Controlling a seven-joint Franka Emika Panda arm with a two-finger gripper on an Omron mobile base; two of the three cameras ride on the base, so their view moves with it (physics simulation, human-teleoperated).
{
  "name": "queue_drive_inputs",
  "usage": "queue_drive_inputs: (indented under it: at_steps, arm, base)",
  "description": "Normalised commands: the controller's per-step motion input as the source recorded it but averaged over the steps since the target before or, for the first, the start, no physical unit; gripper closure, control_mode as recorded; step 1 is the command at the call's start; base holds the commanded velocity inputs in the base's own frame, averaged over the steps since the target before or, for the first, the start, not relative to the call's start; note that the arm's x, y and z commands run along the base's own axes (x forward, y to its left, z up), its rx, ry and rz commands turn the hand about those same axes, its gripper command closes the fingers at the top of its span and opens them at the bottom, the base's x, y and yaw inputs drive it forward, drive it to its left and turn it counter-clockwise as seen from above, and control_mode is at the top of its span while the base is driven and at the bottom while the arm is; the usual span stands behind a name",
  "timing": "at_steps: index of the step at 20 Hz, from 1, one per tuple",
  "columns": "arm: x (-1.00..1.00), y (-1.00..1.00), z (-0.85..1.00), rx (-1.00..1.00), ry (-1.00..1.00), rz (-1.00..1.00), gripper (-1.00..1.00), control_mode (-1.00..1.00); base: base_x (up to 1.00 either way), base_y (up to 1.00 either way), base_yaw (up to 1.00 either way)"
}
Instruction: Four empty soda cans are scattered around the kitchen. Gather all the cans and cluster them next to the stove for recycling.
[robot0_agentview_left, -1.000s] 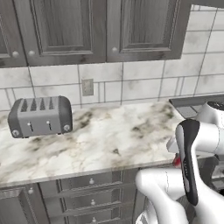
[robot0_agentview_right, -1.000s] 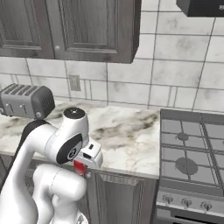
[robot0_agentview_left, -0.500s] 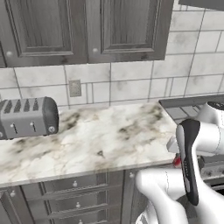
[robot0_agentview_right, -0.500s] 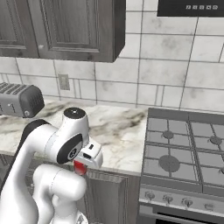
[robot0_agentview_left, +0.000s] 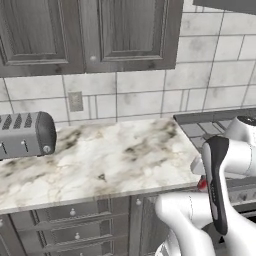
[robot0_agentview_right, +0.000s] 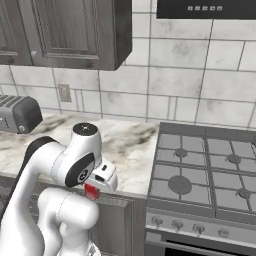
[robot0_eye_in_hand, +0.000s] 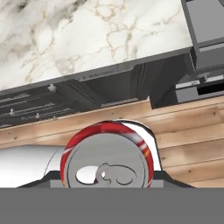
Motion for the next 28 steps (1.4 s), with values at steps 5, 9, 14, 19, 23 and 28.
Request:
queue_drive_inputs:
  at_steps: [5, 9, 14, 19, 23, 28]
  arm:
    - [0.00, 0.00, 0.00, 0.00, 0.00, 0.00, 1.00, 1.00]
    - [0.00, 0.00, 0.00, 0.00, 0.00, 0.00, 1.00, 1.00]
    - [0.00, 0.00, 0.00, 0.00, 0.00, 0.00, 1.00, 1.00]
    - [-0.01, -0.06, 0.00, 0.00, -0.06, 0.00, 1.00, -1.00]
    - [0.05, 0.00, 0.00, -0.04, -0.12, 0.00, 1.00, -1.00]
    - [0.03, 0.00, 0.01, -0.12, -0.09, 0.00, 1.00, -1.00]
  base:
    - [-0.06, -0.38, 0.00]
    - [-0.02, -0.33, 0.00]
    - [-0.05, -0.27, 0.00]
    - [0.00, 0.00, 0.00]
    - [0.00, 0.00, 0.00]
    - [0.00, 0.00, 0.00]
